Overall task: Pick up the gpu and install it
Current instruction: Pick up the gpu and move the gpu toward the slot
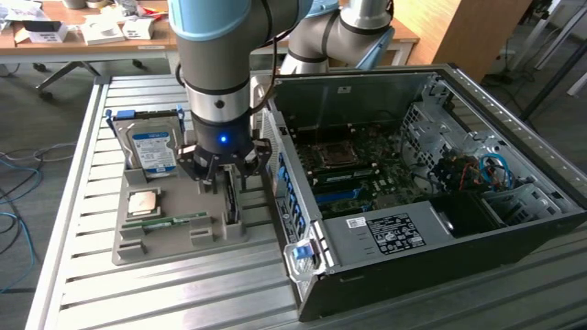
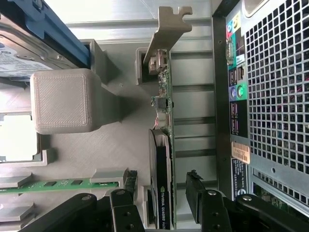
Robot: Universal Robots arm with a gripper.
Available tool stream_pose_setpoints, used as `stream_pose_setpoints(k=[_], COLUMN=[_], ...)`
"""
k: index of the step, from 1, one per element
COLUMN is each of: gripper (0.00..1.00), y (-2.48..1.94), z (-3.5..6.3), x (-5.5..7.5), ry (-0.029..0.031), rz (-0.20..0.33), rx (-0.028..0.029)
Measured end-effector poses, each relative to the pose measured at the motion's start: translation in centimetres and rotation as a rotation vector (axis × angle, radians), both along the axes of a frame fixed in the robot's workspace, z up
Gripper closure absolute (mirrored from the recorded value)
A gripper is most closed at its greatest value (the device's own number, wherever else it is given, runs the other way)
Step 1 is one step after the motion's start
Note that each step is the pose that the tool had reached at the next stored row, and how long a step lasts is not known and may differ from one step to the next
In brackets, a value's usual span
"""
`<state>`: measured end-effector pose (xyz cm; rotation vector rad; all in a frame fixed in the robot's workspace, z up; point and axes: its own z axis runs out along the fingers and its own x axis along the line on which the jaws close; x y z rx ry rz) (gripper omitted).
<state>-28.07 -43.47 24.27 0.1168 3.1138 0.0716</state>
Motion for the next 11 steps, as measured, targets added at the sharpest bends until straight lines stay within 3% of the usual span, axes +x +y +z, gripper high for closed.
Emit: stream_pose_setpoints(k=[4, 11], gripper=[0.47, 0.47], y=[0.07, 0.6], z=[-0.22, -0.5], x=[0.01, -0.01], ry=[-0.0001, -0.0002], rz=[0.0, 0.0], rx=[0.0015, 0.0065])
